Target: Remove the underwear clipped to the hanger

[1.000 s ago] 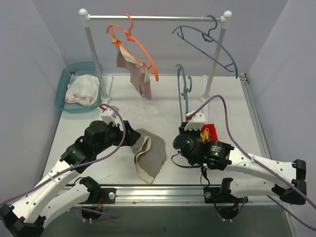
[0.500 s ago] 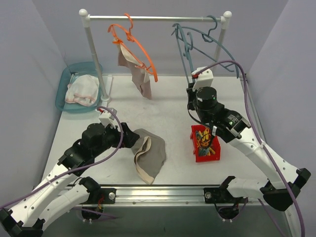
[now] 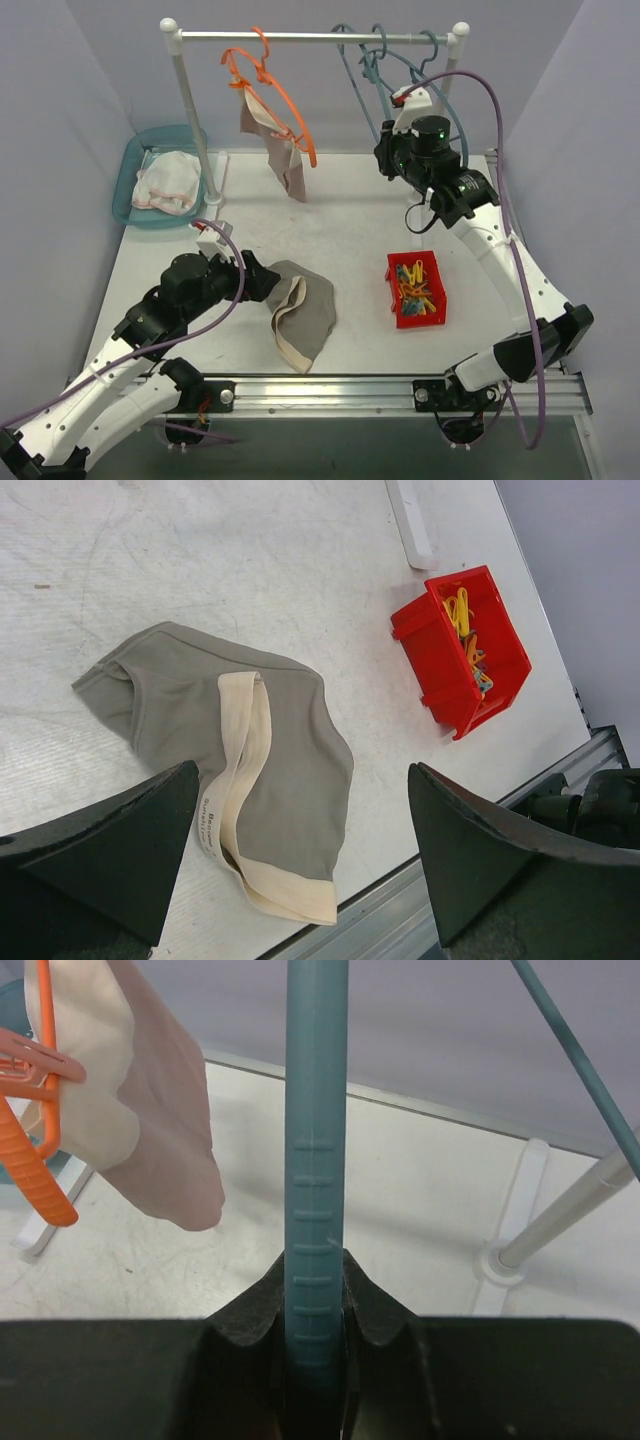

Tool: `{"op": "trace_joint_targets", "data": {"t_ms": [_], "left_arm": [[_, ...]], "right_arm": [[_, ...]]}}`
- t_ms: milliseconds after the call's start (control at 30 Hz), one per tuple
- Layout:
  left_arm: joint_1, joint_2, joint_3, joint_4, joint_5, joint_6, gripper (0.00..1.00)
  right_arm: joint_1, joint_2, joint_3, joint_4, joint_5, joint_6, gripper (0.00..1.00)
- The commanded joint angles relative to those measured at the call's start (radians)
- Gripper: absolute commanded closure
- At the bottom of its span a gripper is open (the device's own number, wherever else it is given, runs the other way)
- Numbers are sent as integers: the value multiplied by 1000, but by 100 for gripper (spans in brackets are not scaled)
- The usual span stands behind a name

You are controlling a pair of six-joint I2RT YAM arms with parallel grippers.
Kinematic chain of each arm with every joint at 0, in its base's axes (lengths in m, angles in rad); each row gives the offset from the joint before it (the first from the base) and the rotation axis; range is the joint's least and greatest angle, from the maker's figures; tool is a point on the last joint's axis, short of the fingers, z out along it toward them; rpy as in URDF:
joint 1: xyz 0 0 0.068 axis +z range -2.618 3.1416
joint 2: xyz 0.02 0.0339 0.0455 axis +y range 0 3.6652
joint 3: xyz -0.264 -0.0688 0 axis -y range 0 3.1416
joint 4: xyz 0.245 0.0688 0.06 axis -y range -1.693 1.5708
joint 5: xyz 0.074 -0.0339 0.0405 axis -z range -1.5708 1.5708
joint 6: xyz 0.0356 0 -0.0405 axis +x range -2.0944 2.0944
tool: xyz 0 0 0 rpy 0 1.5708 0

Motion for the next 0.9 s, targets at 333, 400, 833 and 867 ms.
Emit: {"op": "trace_joint_targets", "data": {"t_ms": [333,400,833,867], "left_arm": [[3,-24,20,-7,-13,12,6],[5,-26,23,-12,-10,15,6],[5,-106,11,192,243,91,6],[5,-103,17,210,264,103,6]], "right_arm": [[-114,177,212,13,-164,48,100],[-114,191,214,8,-172,52,100],[-113,104,84,13,-158,94,82],[-111,98,74,16,-152,94,75]]}}
